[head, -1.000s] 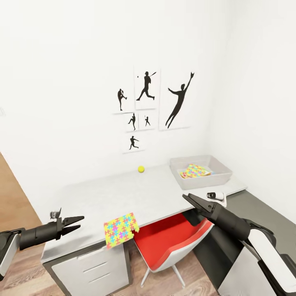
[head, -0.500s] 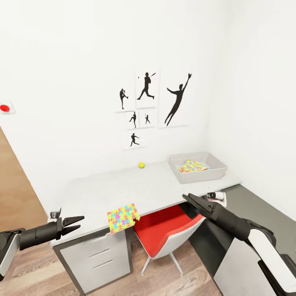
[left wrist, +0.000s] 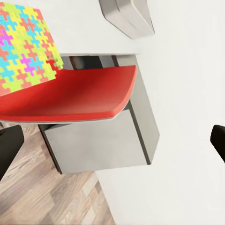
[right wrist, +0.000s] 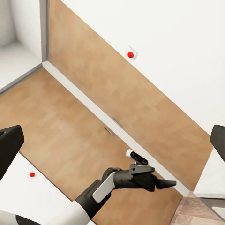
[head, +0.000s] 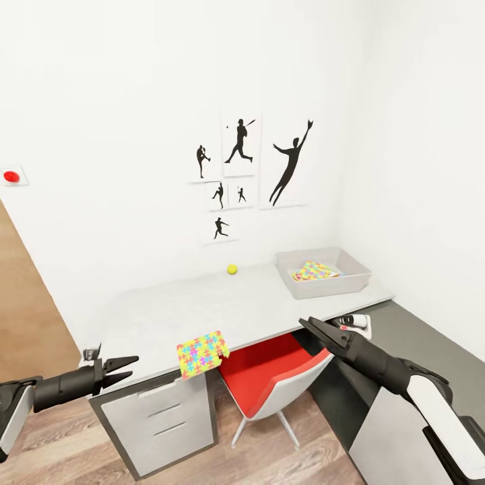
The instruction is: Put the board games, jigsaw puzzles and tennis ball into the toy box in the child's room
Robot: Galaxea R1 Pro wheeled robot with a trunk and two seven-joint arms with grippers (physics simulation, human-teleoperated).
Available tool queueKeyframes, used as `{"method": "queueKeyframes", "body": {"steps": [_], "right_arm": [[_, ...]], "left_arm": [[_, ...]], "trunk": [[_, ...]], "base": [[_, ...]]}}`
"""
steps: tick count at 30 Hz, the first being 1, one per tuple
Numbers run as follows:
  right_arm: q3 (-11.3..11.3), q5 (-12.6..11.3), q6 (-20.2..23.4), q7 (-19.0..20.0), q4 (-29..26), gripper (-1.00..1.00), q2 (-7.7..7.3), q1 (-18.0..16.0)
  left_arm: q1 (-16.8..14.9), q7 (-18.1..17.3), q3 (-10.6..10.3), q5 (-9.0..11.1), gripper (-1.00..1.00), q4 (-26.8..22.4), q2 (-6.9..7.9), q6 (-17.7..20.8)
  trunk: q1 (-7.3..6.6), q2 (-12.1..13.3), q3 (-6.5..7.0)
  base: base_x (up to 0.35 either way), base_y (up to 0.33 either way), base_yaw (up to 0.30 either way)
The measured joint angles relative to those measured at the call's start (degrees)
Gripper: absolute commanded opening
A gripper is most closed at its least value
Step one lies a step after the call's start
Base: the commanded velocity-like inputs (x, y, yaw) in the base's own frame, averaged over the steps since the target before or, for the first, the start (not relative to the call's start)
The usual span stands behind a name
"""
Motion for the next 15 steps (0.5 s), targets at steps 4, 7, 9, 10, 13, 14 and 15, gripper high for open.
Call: {"method": "queueKeyframes", "body": {"steps": [4, 7, 9, 10, 13, 14, 15], "right_arm": [[0.0, 0.1, 0.1, 0.0, 0.0, 1.00, -0.10, 0.0], [-0.1, 0.1, 0.0, 0.0, 0.0, 1.00, -0.12, 0.0], [-0.4, 0.1, 0.0, -0.1, 0.0, 1.00, -0.17, 0.0], [-0.8, 0.1, 0.1, -0.1, 0.1, 1.00, -0.29, 0.0], [-2.4, 0.1, 0.2, -0.1, 0.1, 1.00, -0.96, 0.3], [-2.7, 0.1, 0.3, -0.1, 0.2, 1.00, -1.17, 0.4], [-2.9, 0.0, 0.3, -0.1, 0.2, 1.00, -1.38, 0.5]], "left_arm": [[0.0, 0.2, 0.0, 0.0, 1.00, 0.7, -0.54, -0.1], [-0.1, 0.6, 0.0, 0.0, 1.00, 1.7, -0.84, -0.1], [-0.1, 1.0, 0.0, 0.0, 1.00, 2.4, -0.95, -0.1], [-0.1, 1.4, 0.0, 0.0, 1.00, 3.1, -0.99, -0.1], [-0.3, 2.8, 0.1, 0.0, 1.00, 6.2, -1.03, -0.2], [-0.3, 3.1, 0.1, 0.0, 1.00, 6.9, -1.03, -0.2], [-0.3, 3.5, 0.1, 0.0, 1.00, 7.6, -1.04, -0.3]], "trunk": [[0.22, -0.4, -0.17], [0.88, -1.6, -0.72], [1.32, -2.4, -1.08], [1.54, -2.8, -1.26], [2.20, -4.0, -1.80], [2.42, -4.4, -1.98], [2.64, -4.8, -2.16]], "base": [[0.000, 0.000, 0.000], [0.000, 0.000, 0.000], [0.000, 0.000, 0.000], [0.000, 0.000, 0.000], [0.000, 0.000, 0.000], [0.000, 0.000, 0.000], [0.000, 0.000, 0.000]]}}
